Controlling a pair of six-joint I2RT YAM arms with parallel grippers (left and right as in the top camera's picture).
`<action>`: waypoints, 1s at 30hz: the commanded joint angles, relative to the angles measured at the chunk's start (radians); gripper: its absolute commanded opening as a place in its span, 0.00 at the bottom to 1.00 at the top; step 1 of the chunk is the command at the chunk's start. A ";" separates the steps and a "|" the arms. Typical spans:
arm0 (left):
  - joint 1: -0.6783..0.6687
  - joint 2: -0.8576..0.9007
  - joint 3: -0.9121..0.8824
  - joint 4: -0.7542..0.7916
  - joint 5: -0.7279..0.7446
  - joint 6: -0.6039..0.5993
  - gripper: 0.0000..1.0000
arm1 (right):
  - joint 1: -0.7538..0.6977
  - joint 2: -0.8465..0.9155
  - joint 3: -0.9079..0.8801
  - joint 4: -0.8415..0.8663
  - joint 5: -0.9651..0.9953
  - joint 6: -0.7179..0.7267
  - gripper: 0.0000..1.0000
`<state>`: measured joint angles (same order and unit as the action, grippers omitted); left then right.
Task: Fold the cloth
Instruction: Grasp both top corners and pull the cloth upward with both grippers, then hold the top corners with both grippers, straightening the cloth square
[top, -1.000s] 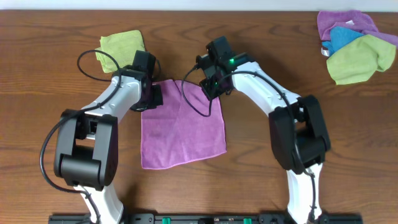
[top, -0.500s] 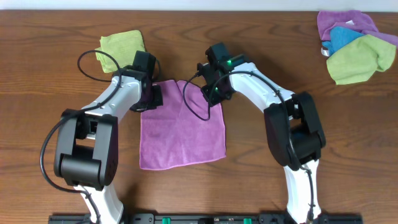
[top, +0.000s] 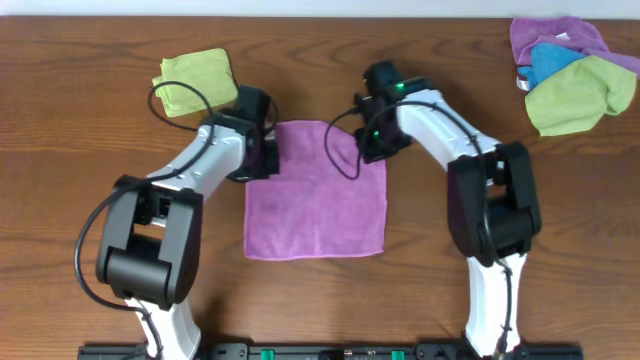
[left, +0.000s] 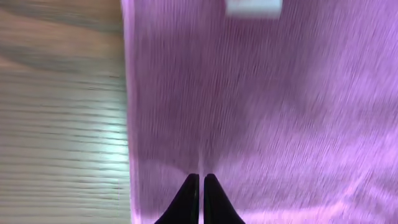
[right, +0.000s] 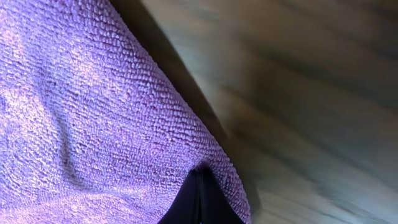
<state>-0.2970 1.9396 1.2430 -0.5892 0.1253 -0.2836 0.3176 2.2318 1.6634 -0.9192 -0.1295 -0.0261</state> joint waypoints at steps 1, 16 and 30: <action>-0.045 0.018 0.027 0.003 0.006 0.007 0.06 | -0.054 0.042 -0.017 -0.013 0.104 0.023 0.01; -0.094 0.026 0.125 0.174 -0.005 0.018 0.06 | -0.123 0.042 -0.016 0.017 0.005 0.031 0.01; -0.068 0.144 0.187 0.202 0.037 0.018 0.06 | -0.103 0.035 0.040 0.031 -0.088 0.034 0.01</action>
<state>-0.3668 2.0815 1.3941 -0.3859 0.1482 -0.2829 0.2020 2.2364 1.6768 -0.8837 -0.1768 -0.0078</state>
